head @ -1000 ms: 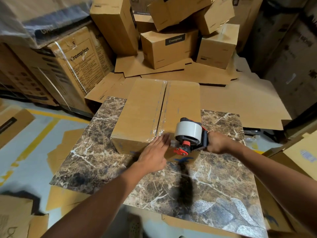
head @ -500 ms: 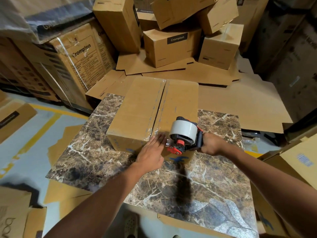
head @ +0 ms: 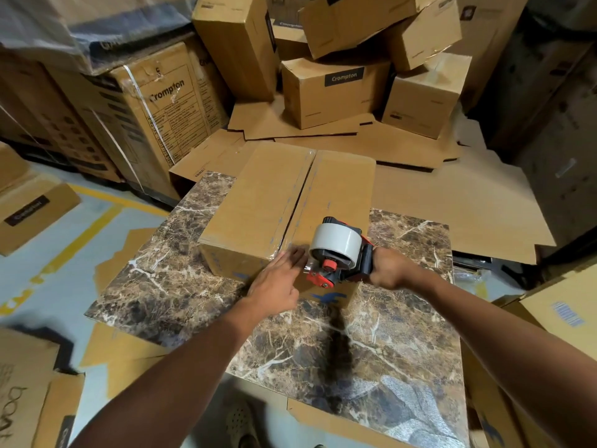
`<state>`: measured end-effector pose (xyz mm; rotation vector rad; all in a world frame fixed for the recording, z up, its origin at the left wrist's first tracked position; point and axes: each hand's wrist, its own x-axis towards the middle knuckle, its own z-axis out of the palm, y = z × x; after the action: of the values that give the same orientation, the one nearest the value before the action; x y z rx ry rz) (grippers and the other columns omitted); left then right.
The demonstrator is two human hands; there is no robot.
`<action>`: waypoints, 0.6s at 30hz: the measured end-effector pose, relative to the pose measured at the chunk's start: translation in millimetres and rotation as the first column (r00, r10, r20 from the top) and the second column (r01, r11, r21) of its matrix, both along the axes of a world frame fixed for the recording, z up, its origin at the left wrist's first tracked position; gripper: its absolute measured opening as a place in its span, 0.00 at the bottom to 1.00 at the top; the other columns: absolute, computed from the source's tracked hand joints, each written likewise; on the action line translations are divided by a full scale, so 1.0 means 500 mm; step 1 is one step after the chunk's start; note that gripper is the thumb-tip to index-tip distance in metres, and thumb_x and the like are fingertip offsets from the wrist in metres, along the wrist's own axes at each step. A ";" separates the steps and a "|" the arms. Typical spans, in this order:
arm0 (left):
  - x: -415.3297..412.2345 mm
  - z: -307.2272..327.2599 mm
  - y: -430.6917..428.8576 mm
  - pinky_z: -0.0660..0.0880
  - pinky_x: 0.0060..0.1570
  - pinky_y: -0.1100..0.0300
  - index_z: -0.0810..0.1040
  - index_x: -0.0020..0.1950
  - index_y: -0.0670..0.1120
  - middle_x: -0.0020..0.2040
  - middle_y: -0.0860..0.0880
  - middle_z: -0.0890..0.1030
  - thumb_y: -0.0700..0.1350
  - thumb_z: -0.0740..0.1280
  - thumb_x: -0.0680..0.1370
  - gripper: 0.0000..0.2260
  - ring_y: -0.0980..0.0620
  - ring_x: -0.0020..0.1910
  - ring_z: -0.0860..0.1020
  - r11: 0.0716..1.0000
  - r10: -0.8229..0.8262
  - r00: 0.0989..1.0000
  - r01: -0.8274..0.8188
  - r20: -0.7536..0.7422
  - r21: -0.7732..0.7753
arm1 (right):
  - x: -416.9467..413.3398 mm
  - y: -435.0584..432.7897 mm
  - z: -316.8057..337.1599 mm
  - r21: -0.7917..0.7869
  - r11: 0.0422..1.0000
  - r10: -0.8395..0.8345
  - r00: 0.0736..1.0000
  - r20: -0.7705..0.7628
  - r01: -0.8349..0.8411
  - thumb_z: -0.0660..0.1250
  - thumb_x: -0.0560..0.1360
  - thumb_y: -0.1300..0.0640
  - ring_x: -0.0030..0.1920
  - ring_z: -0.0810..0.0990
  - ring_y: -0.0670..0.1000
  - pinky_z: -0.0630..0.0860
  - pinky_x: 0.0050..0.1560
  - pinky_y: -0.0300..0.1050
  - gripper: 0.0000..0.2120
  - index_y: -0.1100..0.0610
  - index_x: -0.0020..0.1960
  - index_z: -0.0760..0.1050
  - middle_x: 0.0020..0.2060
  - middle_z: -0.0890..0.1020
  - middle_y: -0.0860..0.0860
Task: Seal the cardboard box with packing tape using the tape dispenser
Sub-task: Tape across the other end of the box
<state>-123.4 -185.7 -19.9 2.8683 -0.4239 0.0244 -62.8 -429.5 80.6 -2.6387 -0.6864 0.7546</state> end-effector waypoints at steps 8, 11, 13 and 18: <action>-0.002 -0.012 -0.001 0.36 0.75 0.59 0.46 0.80 0.46 0.80 0.49 0.43 0.44 0.59 0.76 0.35 0.56 0.78 0.40 0.998 0.010 1.000 -0.009 -0.023 0.070 | 0.000 -0.096 0.007 -0.169 0.985 -0.035 0.999 0.023 0.038 0.68 0.77 0.52 0.39 0.78 0.46 0.72 0.38 0.36 0.10 0.48 0.39 0.70 0.37 0.77 0.48; -0.005 -0.013 -0.011 0.38 0.77 0.55 0.44 0.80 0.45 0.80 0.47 0.42 0.46 0.58 0.77 0.35 0.53 0.78 0.39 0.991 0.037 0.999 -0.034 -0.023 0.128 | 0.001 -0.124 -0.005 -0.250 0.965 -0.068 0.995 0.070 0.084 0.66 0.77 0.57 0.36 0.78 0.48 0.73 0.34 0.35 0.11 0.51 0.37 0.68 0.35 0.76 0.50; -0.013 -0.009 -0.028 0.40 0.77 0.52 0.43 0.80 0.42 0.80 0.44 0.41 0.47 0.57 0.77 0.35 0.49 0.78 0.39 0.982 0.044 0.999 -0.041 -0.013 0.183 | 0.001 -0.126 -0.010 -0.276 0.958 -0.057 0.993 0.101 0.083 0.65 0.77 0.58 0.34 0.76 0.47 0.71 0.33 0.35 0.13 0.51 0.36 0.67 0.33 0.75 0.49; -0.010 -0.004 -0.117 0.45 0.77 0.50 0.47 0.80 0.43 0.80 0.44 0.50 0.47 0.61 0.76 0.36 0.48 0.79 0.46 0.984 -0.130 0.992 0.128 0.003 0.125 | -0.002 -0.122 -0.012 -0.289 0.955 -0.028 0.990 0.137 0.067 0.66 0.77 0.56 0.35 0.76 0.49 0.72 0.35 0.37 0.14 0.50 0.35 0.66 0.33 0.75 0.49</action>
<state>-128.6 -244.3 -21.8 2.9566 -0.6338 -0.0098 -63.7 -490.4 74.5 -2.9859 -0.5806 0.7219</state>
